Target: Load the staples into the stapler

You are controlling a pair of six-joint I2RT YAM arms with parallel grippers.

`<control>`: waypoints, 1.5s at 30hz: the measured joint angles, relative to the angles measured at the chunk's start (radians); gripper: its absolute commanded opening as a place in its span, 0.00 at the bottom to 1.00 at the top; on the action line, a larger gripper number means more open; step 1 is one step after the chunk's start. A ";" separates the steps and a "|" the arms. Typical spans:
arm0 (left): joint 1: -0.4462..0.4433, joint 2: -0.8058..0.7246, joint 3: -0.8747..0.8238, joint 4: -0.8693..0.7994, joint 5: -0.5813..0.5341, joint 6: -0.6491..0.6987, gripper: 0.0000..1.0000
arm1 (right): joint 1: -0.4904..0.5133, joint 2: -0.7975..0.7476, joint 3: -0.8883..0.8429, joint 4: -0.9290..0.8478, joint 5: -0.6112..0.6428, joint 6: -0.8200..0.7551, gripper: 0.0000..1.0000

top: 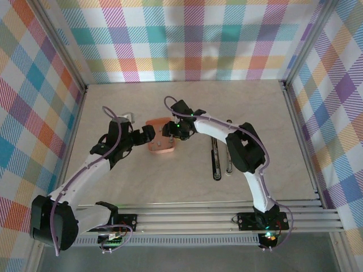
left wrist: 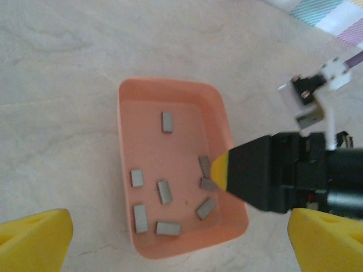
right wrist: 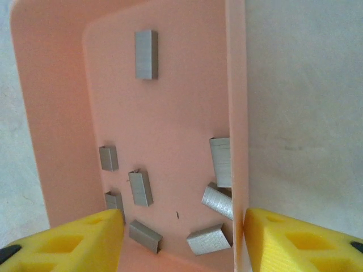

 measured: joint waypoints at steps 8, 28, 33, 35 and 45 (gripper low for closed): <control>0.000 -0.006 -0.004 0.009 0.010 0.011 0.97 | -0.014 -0.162 -0.052 -0.116 0.151 -0.121 0.59; 0.000 0.110 0.013 0.043 0.053 0.022 0.97 | -0.236 -0.132 -0.163 -0.298 0.349 -0.328 0.62; 0.000 0.113 0.018 0.056 0.053 0.022 0.97 | -0.232 -0.069 -0.119 -0.309 0.362 -0.357 0.59; 0.000 0.116 0.021 0.056 0.053 0.022 0.97 | -0.232 -0.052 -0.111 -0.308 0.366 -0.367 0.49; 0.000 0.107 0.018 0.109 0.066 0.076 0.93 | -0.232 -0.106 -0.198 -0.194 0.312 -0.457 0.26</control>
